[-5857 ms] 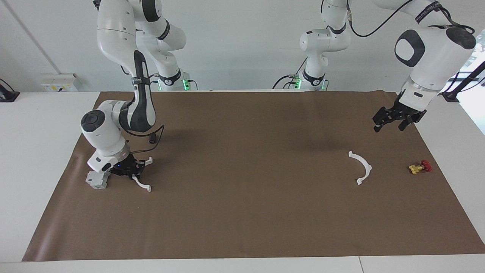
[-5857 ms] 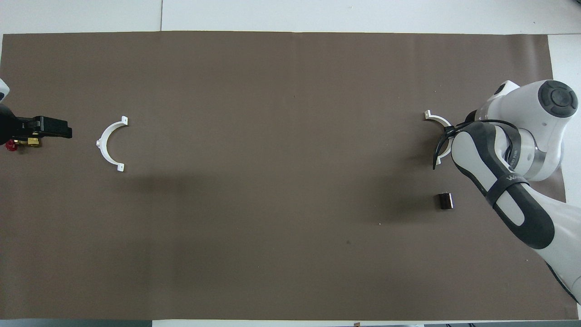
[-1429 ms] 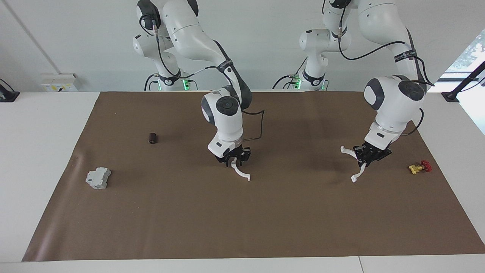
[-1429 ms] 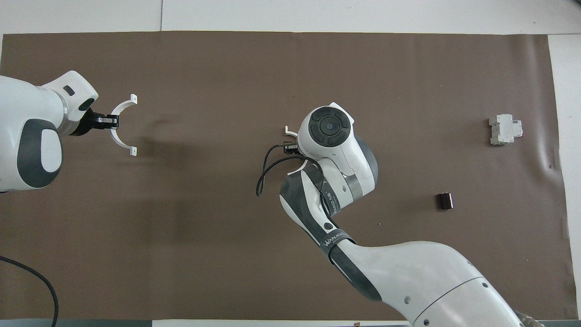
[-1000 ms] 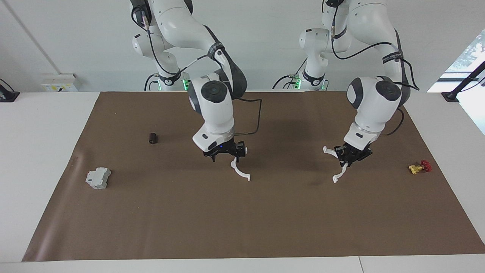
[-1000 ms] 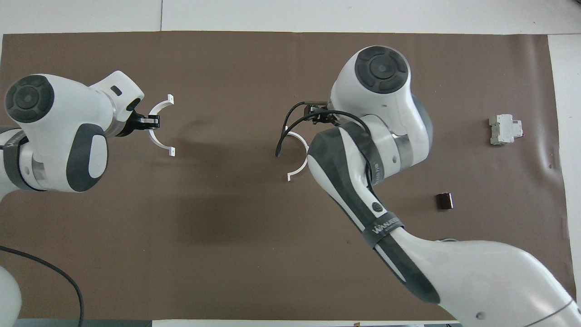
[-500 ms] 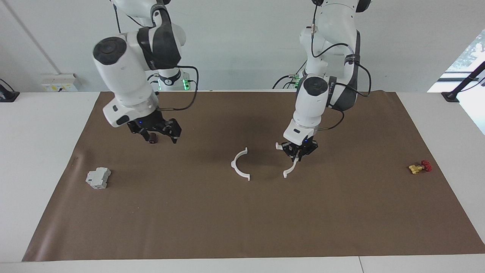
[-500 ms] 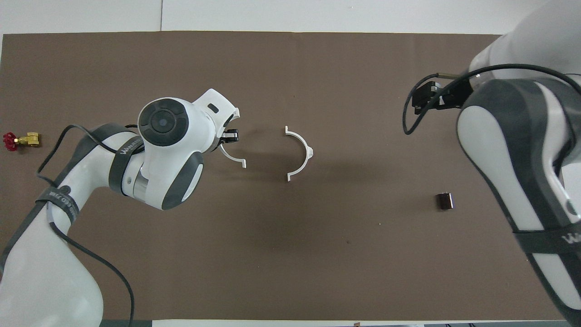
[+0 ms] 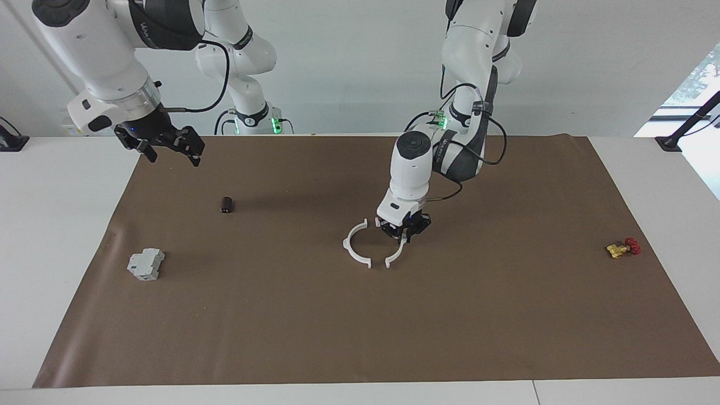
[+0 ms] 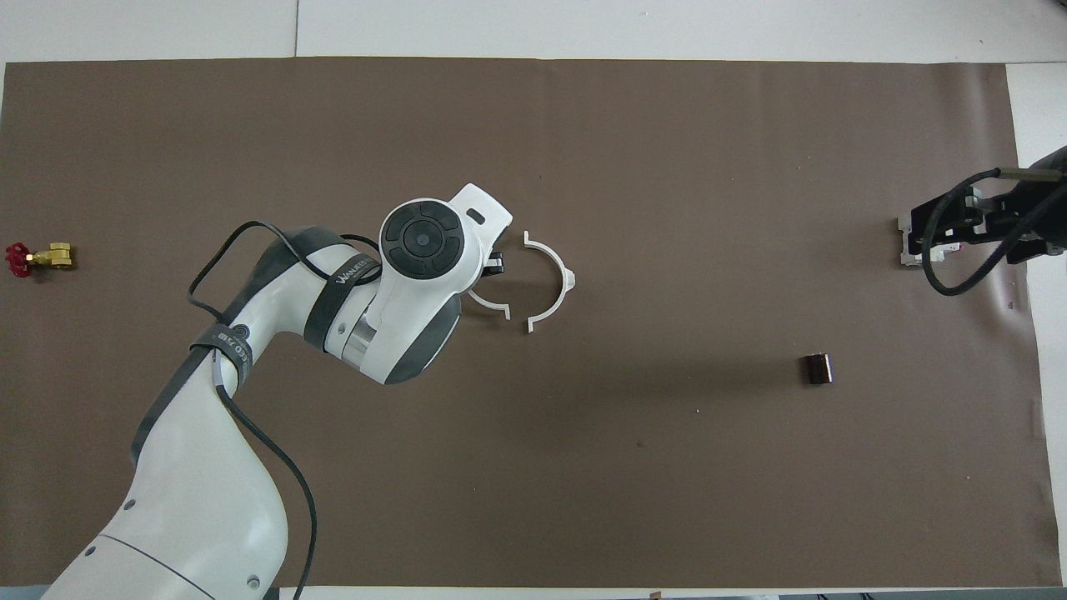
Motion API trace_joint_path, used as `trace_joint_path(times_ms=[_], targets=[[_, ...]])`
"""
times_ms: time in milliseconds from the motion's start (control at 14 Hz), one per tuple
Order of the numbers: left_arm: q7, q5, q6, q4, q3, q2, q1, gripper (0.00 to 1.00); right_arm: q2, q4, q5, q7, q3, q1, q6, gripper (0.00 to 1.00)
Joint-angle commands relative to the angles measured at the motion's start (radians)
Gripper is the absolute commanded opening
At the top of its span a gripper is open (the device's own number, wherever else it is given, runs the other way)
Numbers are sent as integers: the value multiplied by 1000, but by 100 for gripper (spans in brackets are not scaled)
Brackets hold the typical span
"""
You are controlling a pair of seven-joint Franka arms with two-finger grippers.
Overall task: Assemble drain pipe with both arms
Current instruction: 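Press the left clamp half against the placed half with the left gripper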
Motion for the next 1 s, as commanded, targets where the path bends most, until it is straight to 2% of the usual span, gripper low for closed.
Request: trace_joint_path(times_ms=[0, 286, 571, 929], targets=[[-31, 29, -4, 30, 15, 26, -27, 0, -29, -52, -3, -13, 6, -1, 10, 100], [-32, 41, 33, -8, 14, 21, -31, 0, -87, -103, -5, -18, 8, -22, 33, 100], [-31, 43, 99, -39, 11, 18, -36, 0, -87, -108, -3, -21, 17, -50, 48, 100], [-31, 43, 110, -64, 11, 12, -43, 0, -84, -106, -3, -19, 31, -61, 45, 100]])
